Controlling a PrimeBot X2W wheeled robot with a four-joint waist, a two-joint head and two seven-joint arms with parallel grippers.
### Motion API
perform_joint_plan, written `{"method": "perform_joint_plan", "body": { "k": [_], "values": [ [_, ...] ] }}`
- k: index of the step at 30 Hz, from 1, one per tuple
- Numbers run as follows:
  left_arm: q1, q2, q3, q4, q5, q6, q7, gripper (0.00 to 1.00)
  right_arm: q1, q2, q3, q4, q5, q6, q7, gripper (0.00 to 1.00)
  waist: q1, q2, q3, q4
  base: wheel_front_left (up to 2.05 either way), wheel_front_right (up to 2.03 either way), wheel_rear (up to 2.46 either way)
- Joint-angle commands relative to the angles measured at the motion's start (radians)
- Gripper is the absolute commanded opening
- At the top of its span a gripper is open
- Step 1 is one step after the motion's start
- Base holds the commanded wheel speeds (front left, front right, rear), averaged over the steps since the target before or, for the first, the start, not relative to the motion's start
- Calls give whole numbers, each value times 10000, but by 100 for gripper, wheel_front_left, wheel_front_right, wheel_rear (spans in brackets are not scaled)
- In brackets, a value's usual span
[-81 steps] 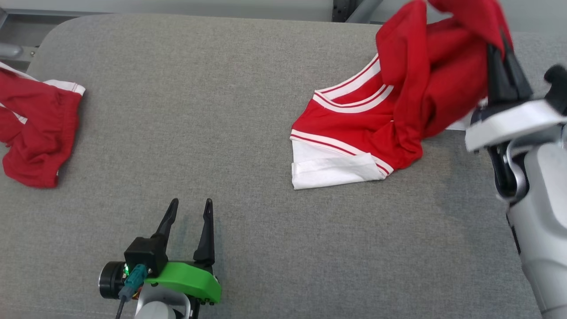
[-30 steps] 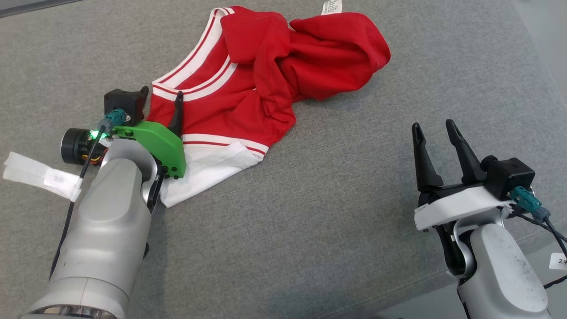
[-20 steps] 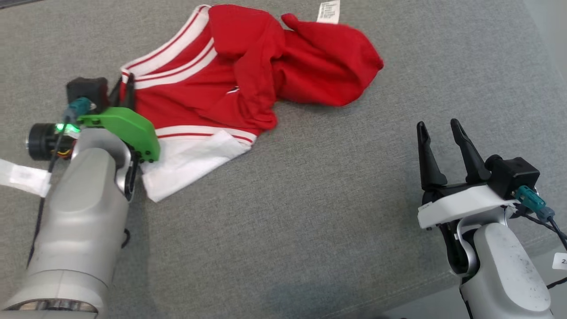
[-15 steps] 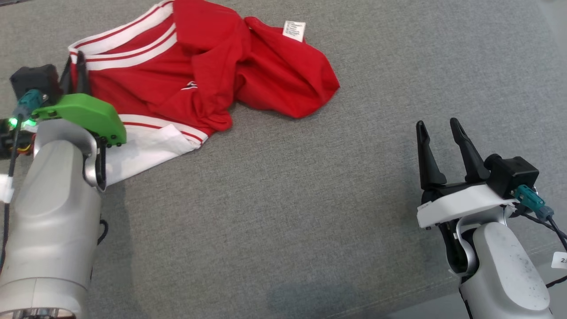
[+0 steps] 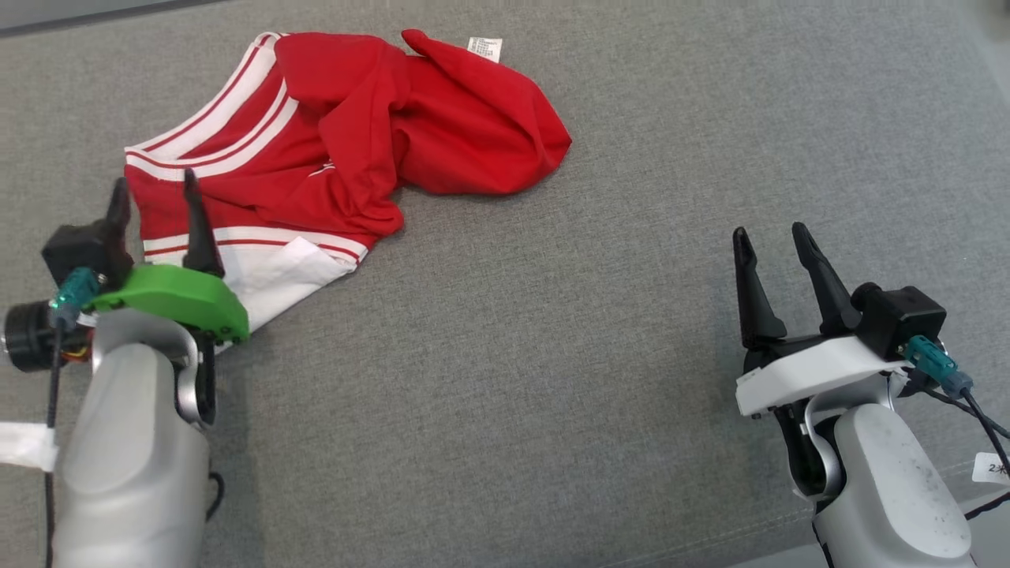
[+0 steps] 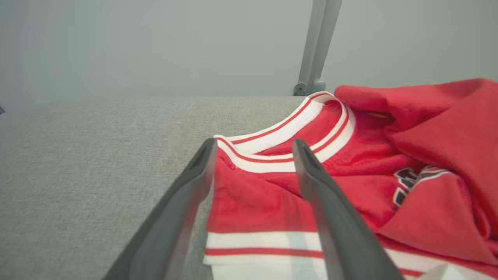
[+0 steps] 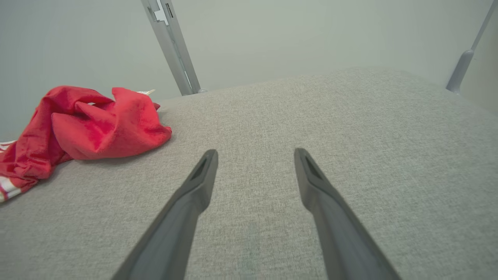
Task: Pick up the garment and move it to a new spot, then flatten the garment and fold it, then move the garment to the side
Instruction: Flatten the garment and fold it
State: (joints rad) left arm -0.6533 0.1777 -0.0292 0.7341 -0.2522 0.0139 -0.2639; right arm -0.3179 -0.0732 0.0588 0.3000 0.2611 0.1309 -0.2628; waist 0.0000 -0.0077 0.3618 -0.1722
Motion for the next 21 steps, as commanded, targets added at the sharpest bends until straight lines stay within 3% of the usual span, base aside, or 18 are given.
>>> {"method": "perform_joint_plan", "body": {
  "k": [1, 10, 21],
  "values": [
    [500, -153, 27, -222, 106, -153, -6, 100, 152, 9, 47, 72, 58, -5, -30, 100, 0, 77, -352, 96, 0, 0, 0],
    [2210, -874, -205, -3, 319, -868, -7, 100, 492, 37, 190, 322, 101, -3, -28, 100, 0, 77, -1215, 257, 0, 0, 0],
    [2550, -1052, 274, 31, 384, -875, -7, 100, 681, -98, 225, 326, 106, -5, -28, 100, 0, 77, -1457, 489, 0, 0, 0]
  ]
}}
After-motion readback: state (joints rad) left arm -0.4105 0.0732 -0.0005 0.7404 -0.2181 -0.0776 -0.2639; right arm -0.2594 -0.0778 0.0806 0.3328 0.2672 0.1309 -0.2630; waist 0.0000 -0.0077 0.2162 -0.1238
